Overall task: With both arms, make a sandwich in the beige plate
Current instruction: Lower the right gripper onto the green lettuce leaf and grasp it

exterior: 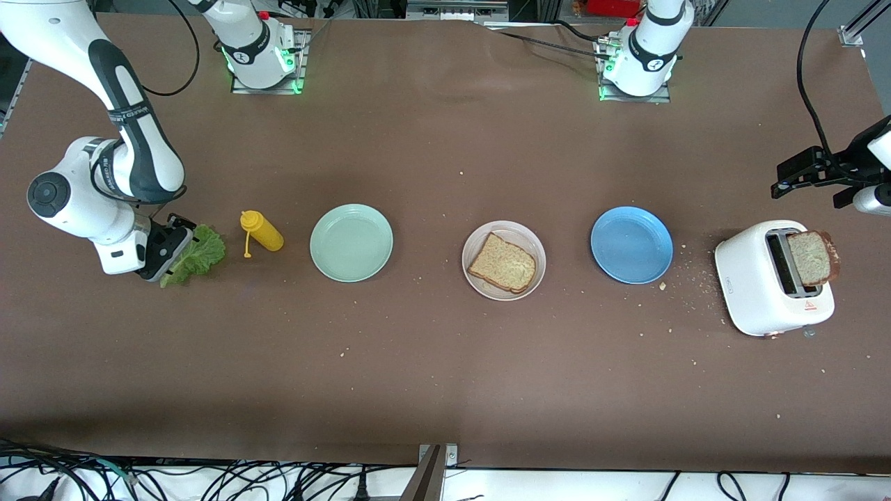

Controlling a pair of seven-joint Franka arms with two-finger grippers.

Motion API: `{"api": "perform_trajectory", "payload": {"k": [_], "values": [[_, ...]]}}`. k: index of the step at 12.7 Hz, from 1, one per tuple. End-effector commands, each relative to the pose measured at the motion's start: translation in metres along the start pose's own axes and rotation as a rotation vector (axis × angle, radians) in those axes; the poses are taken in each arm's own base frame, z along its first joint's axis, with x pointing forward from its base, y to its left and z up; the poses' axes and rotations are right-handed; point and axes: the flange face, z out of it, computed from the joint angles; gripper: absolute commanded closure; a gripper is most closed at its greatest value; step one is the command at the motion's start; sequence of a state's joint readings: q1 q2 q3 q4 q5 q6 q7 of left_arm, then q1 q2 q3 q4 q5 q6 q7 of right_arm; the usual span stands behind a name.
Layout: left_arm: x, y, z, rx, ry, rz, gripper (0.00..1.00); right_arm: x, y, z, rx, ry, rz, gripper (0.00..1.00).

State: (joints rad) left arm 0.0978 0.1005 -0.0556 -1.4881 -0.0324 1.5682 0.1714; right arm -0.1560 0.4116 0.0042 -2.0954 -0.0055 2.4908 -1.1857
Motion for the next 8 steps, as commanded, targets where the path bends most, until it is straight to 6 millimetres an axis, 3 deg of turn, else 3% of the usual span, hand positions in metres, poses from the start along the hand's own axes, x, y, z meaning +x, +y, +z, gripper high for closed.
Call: {"api": "perform_trajectory", "payload": {"k": [1,4,7,8], "values": [[0.003,0.001,-0.005,0.014,0.004,0.003,0.0,-0.003,0.001,0.018,-0.01,0.007,-0.016,0.01],[0.003,0.001,-0.005,0.014,0.003,0.003,0.0,-0.007,0.002,0.031,0.004,0.007,0.002,0.05],[0.003,0.001,-0.005,0.014,0.004,0.003,0.0,-0.007,0.002,0.033,0.008,0.017,0.022,0.75],[0.003,0.0,-0.005,0.014,0.004,0.001,0.0,-0.007,0.003,0.031,0.005,0.019,0.025,0.93]]}}
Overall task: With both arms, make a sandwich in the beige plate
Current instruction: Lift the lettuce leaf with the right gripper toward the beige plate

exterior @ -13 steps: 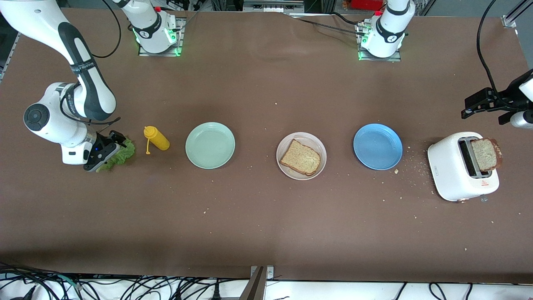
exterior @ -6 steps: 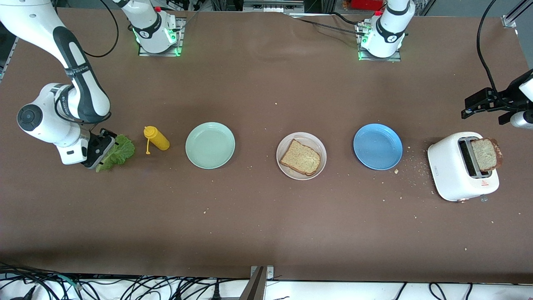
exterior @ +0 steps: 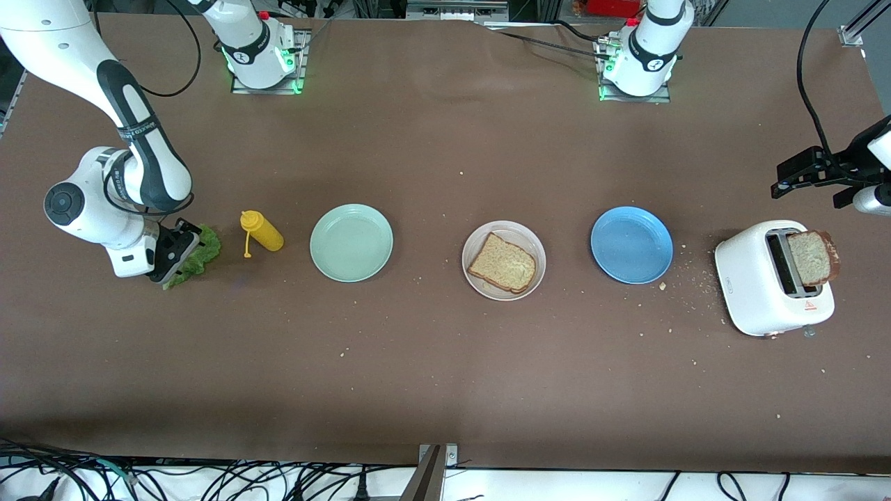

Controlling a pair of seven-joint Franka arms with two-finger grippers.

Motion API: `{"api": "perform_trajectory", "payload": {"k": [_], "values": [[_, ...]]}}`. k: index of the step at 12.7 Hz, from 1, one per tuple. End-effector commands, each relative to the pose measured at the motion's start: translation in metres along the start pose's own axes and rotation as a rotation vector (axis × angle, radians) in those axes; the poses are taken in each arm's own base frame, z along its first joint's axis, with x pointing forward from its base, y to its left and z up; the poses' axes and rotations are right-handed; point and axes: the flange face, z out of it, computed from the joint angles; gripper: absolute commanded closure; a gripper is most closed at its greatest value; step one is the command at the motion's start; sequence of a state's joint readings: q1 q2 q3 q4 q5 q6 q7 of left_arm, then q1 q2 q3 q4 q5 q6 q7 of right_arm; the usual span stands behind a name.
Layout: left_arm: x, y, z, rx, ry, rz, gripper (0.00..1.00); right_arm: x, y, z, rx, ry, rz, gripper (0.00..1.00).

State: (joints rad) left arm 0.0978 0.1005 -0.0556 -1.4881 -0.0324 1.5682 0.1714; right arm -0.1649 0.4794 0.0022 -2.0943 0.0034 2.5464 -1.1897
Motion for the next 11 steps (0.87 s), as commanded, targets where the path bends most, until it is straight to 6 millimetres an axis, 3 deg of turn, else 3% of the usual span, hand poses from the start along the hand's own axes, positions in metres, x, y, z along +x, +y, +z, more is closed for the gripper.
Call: {"api": "perform_trajectory", "payload": {"k": [1,7,9,11], "values": [[0.003,0.001,-0.005,0.014,0.003,0.003,0.0,0.0,0.003,-0.005,-0.007,0.019,0.011,1.0],[0.003,0.001,-0.006,0.014,0.006,0.003,0.0,0.005,0.016,-0.02,-0.038,0.032,0.011,1.0],[0.003,0.0,-0.005,0.014,0.004,0.001,0.0,0.01,0.028,-0.04,-0.067,0.045,0.013,1.0],[0.003,0.0,-0.005,0.014,0.003,0.001,0.0,0.022,0.045,-0.08,-0.053,0.045,0.037,1.0]]}}
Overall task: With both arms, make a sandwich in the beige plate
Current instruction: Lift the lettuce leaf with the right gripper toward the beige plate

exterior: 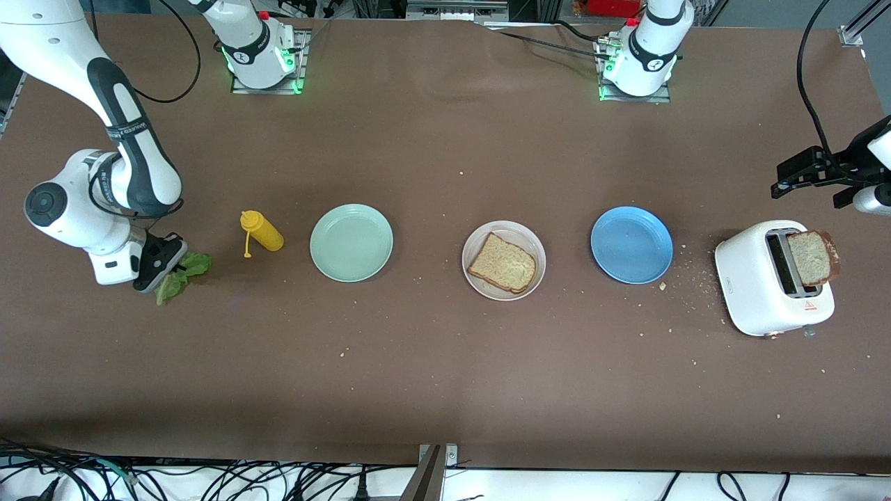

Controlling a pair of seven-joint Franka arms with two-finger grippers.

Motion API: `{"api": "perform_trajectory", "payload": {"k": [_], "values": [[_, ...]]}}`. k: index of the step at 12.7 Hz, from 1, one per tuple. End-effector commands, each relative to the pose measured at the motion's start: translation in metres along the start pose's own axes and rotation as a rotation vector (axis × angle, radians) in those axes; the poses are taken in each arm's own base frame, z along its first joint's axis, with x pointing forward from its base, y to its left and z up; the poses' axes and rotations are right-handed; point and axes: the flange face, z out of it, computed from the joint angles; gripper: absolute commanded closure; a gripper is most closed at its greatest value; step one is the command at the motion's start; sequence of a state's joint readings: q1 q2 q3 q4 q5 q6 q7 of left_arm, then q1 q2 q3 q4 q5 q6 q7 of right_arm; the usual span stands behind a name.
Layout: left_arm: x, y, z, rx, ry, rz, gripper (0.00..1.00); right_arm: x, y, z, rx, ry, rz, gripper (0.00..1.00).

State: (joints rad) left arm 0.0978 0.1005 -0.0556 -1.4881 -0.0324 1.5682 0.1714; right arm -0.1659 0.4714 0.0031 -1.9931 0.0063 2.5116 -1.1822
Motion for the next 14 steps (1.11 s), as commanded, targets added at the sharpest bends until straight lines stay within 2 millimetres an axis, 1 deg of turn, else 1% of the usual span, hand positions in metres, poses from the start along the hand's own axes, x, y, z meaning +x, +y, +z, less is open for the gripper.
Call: {"api": "perform_trajectory", "payload": {"k": [1,2,4,6,7,8,9,10,12,13,14], "values": [[0.003,0.0,-0.005,0.014,0.003,0.001,0.0,0.019,0.027,-0.059,0.037,0.005,0.052,1.0],[0.003,0.001,-0.005,0.014,0.003,0.003,0.0,0.03,0.036,-0.085,0.062,-0.005,0.085,1.0],[0.003,0.001,-0.005,0.014,0.004,0.003,0.0,0.059,0.041,-0.13,0.095,-0.022,0.152,1.0],[0.003,0.0,-0.005,0.014,0.003,0.001,0.0,0.098,0.029,-0.166,0.133,-0.044,0.275,1.0],[0.003,0.001,-0.005,0.014,0.003,0.003,0.0,0.123,0.018,-0.181,0.14,-0.039,0.337,1.0],[0.003,0.001,-0.006,0.014,0.006,0.003,0.0,0.145,0.006,-0.193,0.15,-0.032,0.397,1.0],[0.003,0.0,-0.005,0.014,0.003,0.001,0.0,0.173,-0.012,-0.206,0.163,-0.024,0.468,1.0],[0.003,0.001,-0.005,0.014,0.003,0.003,0.0,0.195,-0.03,-0.209,0.185,-0.027,0.551,1.0],[0.003,0.0,-0.005,0.014,0.004,0.001,0.0,0.245,-0.075,-0.22,0.22,-0.022,0.707,1.0],[0.003,0.0,-0.005,0.014,0.004,0.001,0.0,0.268,-0.098,-0.22,0.247,-0.027,0.803,1.0],[0.003,0.0,-0.005,0.014,0.004,0.001,0.0,0.293,-0.123,-0.215,0.304,-0.032,0.897,1.0]]}}
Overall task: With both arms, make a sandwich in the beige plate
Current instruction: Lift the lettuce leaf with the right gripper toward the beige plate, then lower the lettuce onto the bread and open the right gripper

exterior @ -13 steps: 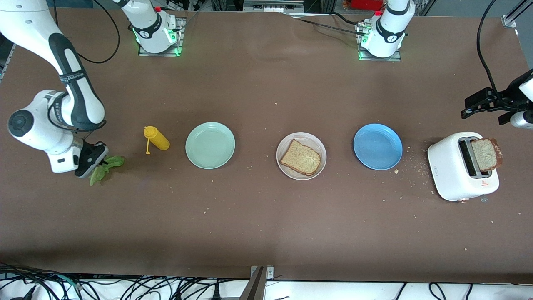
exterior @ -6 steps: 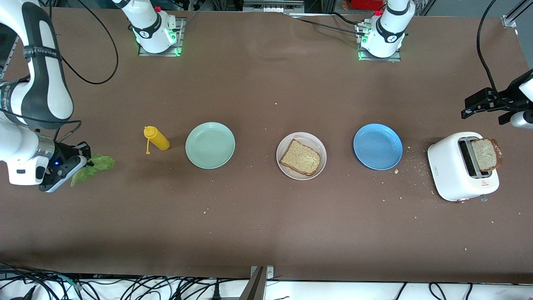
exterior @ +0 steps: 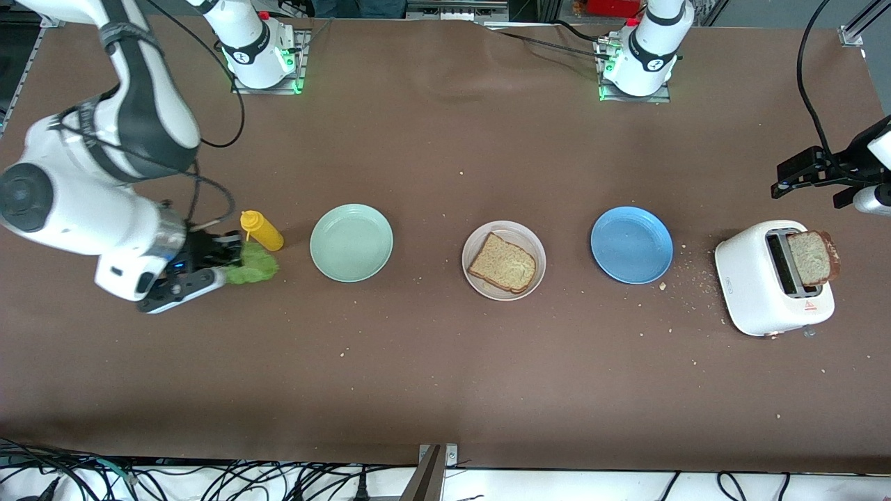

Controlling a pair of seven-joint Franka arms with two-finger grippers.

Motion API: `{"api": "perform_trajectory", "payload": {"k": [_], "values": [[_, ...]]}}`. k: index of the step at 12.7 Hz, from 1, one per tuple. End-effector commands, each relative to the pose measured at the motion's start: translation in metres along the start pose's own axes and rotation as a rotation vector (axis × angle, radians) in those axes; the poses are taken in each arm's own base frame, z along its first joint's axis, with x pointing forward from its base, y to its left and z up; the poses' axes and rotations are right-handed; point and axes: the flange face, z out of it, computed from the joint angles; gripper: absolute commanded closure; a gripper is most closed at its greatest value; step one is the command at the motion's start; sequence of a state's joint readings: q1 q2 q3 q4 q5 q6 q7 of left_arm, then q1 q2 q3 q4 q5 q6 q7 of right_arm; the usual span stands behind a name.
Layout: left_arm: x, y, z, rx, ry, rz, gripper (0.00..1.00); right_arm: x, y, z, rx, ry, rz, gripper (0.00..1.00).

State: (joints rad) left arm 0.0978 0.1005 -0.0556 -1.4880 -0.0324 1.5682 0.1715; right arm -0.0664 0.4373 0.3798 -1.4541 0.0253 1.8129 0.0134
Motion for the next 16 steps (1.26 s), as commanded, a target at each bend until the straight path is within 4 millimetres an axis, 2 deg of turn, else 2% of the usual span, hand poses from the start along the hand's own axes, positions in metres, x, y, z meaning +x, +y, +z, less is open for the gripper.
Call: {"api": "perform_trajectory", "payload": {"k": [1,3,5,8,9,11,14,16], "values": [[0.003,0.0,-0.005,0.014,0.003,0.001,0.0,0.012,-0.068,0.02,0.121,-0.005,0.241,1.0],[0.003,0.0,-0.005,0.014,0.004,0.001,0.0,0.02,-0.123,0.05,0.163,0.009,0.387,1.0],[0.003,0.0,-0.005,0.014,0.004,0.001,0.0,0.03,-0.165,0.088,0.24,0.018,0.562,1.0],[0.002,0.0,-0.006,0.014,0.004,0.001,0.0,0.03,-0.236,0.146,0.317,0.033,0.71,1.0],[0.003,0.0,-0.005,0.014,0.004,0.001,0.0,0.029,-0.254,0.163,0.353,0.049,0.758,1.0],[0.003,0.0,-0.005,0.014,0.004,0.001,0.0,0.029,-0.279,0.191,0.413,0.069,0.838,1.0],[0.002,-0.001,-0.006,0.014,0.004,0.0,0.0,0.038,-0.311,0.206,0.494,0.073,0.928,1.0],[0.003,0.0,-0.005,0.014,0.004,0.001,0.0,0.042,-0.32,0.218,0.512,0.06,0.952,1.0]]}}
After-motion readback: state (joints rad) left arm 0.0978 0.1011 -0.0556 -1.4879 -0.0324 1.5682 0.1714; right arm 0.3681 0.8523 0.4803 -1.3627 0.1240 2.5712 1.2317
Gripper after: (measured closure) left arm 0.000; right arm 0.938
